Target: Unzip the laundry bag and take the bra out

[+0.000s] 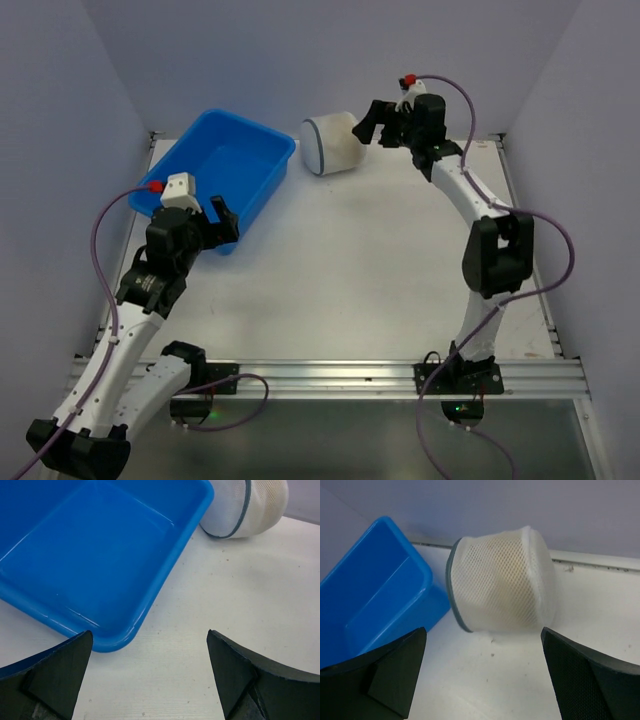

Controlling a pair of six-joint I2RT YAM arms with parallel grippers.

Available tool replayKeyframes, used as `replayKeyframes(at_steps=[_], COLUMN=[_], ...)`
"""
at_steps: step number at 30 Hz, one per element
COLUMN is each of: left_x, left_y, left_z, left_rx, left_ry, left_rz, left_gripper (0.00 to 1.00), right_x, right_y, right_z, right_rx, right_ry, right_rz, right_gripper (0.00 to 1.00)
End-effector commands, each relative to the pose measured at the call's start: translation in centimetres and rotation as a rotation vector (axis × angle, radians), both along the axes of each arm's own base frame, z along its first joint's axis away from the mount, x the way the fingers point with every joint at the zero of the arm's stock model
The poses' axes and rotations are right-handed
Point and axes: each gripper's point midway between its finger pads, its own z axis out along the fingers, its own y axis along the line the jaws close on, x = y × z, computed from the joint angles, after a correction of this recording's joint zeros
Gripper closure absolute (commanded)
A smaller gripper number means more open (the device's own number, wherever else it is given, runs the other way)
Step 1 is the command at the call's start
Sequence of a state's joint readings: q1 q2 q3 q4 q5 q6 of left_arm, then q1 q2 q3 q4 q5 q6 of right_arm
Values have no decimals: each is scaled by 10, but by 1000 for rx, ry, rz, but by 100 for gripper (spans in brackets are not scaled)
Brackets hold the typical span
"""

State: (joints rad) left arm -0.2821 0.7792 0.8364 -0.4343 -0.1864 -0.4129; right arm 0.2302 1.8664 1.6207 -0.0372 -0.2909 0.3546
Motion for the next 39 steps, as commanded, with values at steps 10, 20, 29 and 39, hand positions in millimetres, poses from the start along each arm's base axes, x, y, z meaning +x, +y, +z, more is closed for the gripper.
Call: replayKeyframes(at_steps=[10, 20, 29, 39], left_x=[15, 11, -6, -23], left_y=[-18, -22, -33, -47], left_z=[7, -2, 9, 9], left_rx=[-56, -76, -137, -175], left_ry=[-90, -64, -76, -49], left_rz=[-64, -82, -150, -236], left_gripper=[0, 0, 2, 2], right_x=[111, 84, -14, -199], right_y=[27, 50, 45, 59], right_z=[-54, -86, -24, -54], right_rx=[59, 181, 294, 602], right_ry=[-1, 108, 63, 288], right_rz=[175, 314, 375, 549], right_gripper=[1, 65, 100, 100])
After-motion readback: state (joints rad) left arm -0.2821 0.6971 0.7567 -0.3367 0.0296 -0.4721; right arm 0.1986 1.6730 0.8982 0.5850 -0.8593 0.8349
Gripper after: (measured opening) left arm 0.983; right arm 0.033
